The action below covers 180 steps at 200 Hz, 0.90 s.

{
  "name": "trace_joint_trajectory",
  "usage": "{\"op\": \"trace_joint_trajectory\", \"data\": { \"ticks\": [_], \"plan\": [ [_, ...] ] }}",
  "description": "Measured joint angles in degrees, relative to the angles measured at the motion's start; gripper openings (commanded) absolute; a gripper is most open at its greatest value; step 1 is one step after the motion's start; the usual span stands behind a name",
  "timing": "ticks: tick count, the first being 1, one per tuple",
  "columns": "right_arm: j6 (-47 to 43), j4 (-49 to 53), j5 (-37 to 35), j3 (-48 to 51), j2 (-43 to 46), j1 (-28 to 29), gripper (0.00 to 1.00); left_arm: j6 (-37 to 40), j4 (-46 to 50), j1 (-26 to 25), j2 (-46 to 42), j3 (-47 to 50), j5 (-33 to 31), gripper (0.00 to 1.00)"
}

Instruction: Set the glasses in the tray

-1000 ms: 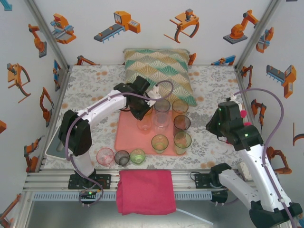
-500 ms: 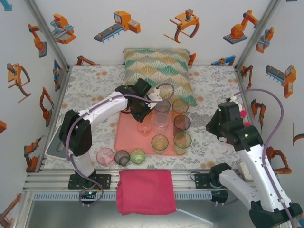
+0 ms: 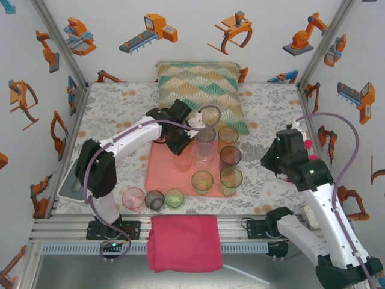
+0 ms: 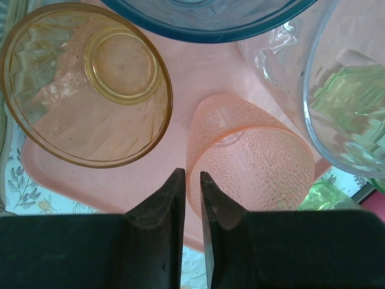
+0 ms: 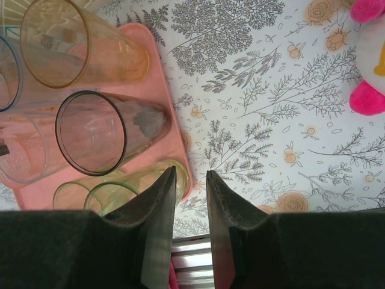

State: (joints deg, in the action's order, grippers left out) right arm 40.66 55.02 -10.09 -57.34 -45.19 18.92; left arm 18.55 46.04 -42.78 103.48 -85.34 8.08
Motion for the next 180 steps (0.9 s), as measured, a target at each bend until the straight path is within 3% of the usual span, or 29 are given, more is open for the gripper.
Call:
{"op": "trace_joint_trajectory", "data": {
  "ticks": [180],
  "plan": [
    [0.00, -0.02, 0.00, 0.00, 0.00, 0.00, 0.30, -0.02, 2.40, -0.04, -3.41, 0.42, -1.05, 0.48]
  ]
}}
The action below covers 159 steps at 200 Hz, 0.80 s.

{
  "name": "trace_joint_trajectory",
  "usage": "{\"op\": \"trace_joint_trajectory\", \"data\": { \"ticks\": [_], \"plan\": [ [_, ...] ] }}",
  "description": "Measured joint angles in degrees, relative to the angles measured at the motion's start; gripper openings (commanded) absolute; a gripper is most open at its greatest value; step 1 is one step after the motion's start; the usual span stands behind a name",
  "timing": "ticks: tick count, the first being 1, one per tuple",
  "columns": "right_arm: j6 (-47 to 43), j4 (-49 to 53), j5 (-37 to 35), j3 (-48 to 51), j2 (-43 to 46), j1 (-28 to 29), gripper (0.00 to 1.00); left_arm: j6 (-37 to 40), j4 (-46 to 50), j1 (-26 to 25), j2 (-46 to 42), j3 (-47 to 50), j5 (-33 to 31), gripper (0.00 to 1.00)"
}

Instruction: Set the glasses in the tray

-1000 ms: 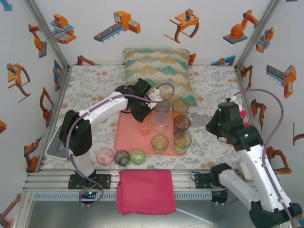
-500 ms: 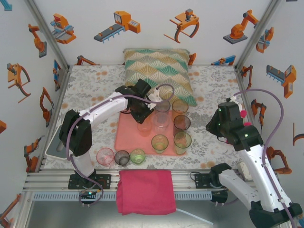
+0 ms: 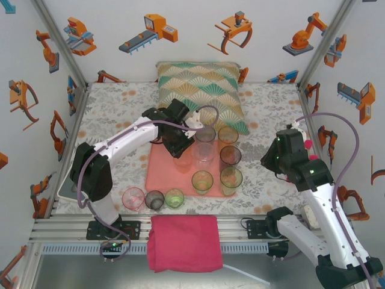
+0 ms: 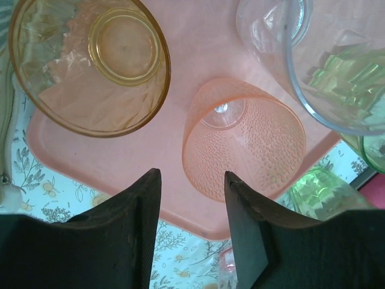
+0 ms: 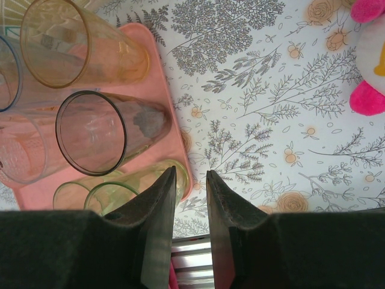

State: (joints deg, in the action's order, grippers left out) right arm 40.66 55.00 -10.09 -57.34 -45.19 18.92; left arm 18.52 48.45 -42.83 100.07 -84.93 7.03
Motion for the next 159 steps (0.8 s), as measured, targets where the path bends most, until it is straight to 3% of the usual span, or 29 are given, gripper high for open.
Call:
{"op": "trace_joint_trajectory", "data": {
  "ticks": [132, 159],
  "plan": [
    [0.00, 0.02, -0.37, -0.02, 0.00, 0.00, 0.31, 0.00, 3.04, 0.00, -5.86, -0.13, -0.02, 0.56],
    [-0.02, 0.02, -0.74, -0.02, 0.00, 0.00, 0.34, 0.00, 3.89, 0.17, -7.41, -0.13, -0.02, 0.62]
  ]
}}
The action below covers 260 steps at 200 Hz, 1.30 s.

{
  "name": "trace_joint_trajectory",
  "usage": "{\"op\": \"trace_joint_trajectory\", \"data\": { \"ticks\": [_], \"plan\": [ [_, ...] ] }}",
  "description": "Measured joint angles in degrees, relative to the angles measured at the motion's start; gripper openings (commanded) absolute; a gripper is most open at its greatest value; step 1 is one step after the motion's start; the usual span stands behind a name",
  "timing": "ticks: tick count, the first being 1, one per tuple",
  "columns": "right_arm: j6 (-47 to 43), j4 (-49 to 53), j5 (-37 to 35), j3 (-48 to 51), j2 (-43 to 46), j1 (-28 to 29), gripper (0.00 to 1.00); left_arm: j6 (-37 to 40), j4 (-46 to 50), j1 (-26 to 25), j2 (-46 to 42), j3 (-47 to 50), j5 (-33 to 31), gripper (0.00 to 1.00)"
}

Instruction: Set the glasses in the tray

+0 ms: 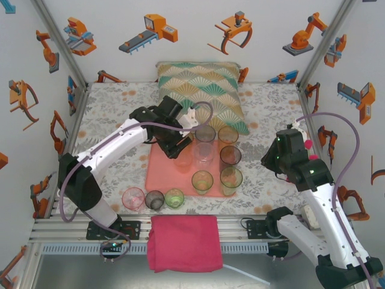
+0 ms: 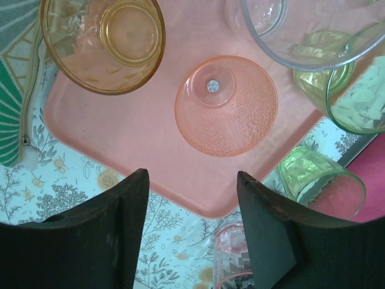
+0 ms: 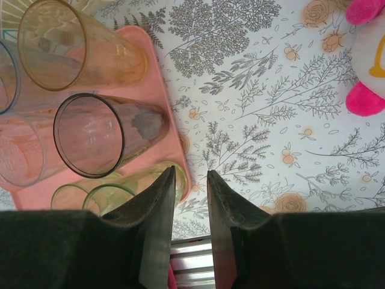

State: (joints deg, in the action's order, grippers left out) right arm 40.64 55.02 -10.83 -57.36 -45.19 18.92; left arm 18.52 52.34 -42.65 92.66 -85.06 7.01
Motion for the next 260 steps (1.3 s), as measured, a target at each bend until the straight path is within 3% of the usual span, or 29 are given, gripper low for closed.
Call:
{"op": "trace_joint_trajectory", "data": {
  "ticks": [48, 94, 260],
  "plan": [
    [0.00, 0.00, -0.42, -0.70, -0.37, -0.04, 0.37, 0.02, 1.42, 2.34, -4.17, 0.00, 0.09, 0.68],
    [0.00, -0.02, -0.39, -1.66, -0.85, -0.04, 0.41, 0.04, 2.45, 6.78, -9.03, 0.57, 0.63, 0.82],
    [0.24, 0.20, -0.79, -4.42, -4.15, -0.66, 0.58, 0.00, 3.02, 16.26, -17.33, 8.13, 2.32, 1.00]
  ]
}}
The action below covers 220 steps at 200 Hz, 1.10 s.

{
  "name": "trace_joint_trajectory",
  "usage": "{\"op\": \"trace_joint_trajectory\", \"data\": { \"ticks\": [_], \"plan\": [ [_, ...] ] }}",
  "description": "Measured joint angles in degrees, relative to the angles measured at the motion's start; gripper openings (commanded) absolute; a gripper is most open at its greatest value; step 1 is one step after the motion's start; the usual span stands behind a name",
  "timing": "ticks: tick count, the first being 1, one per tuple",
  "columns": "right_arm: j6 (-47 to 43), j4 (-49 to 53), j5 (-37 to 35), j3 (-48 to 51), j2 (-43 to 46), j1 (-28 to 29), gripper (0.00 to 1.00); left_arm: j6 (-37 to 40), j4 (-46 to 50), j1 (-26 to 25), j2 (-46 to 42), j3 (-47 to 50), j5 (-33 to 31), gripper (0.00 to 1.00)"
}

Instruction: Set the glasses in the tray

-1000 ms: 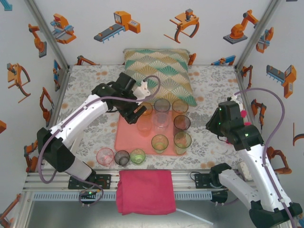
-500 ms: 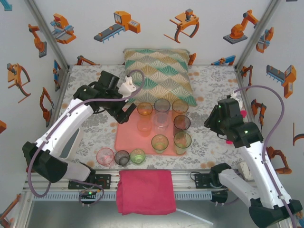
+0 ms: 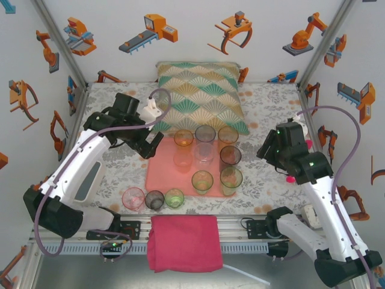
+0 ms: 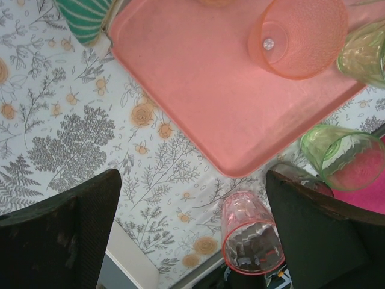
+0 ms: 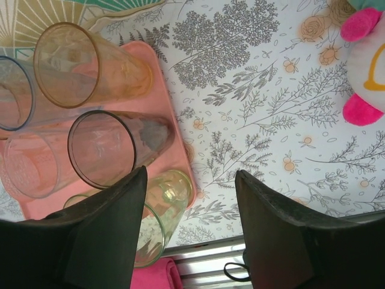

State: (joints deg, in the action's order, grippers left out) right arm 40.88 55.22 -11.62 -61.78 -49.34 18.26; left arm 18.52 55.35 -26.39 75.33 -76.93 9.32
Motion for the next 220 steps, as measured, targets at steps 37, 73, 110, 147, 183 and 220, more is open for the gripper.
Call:
{"op": "trace_joint_trajectory", "data": {
  "ticks": [37, 73, 110, 147, 183, 220],
  "plan": [
    [0.31, 0.02, -0.02, -0.13, -0.04, -0.20, 0.58, 0.00, 0.17, 3.04, -3.41, 3.76, 0.79, 0.99],
    [0.63, 0.00, -0.04, -0.13, -0.04, -0.22, 0.58, 0.44, 2.36, 7.61, -6.34, 5.18, 2.69, 0.99],
    [0.63, 0.00, -0.04, -0.11, -0.02, -0.26, 0.58, 4.00, 5.20, 11.34, -10.62, 10.62, 5.01, 0.98],
    [0.63, -0.09, 0.00, -0.02, 0.20, -0.48, 0.58, 9.07, 9.57, 13.77, -16.52, 15.72, 7.04, 0.96],
    [0.63, -0.24, 0.02, 1.11, 0.72, -0.52, 0.57, 12.07, 11.93, 14.12, -20.81, 19.37, 7.21, 0.91],
    [0.63, -0.26, 0.02, 1.46, 0.85, -0.57, 0.57, 13.84, 12.87, 14.12, -22.97, 23.23, 7.17, 0.89]
  ]
}}
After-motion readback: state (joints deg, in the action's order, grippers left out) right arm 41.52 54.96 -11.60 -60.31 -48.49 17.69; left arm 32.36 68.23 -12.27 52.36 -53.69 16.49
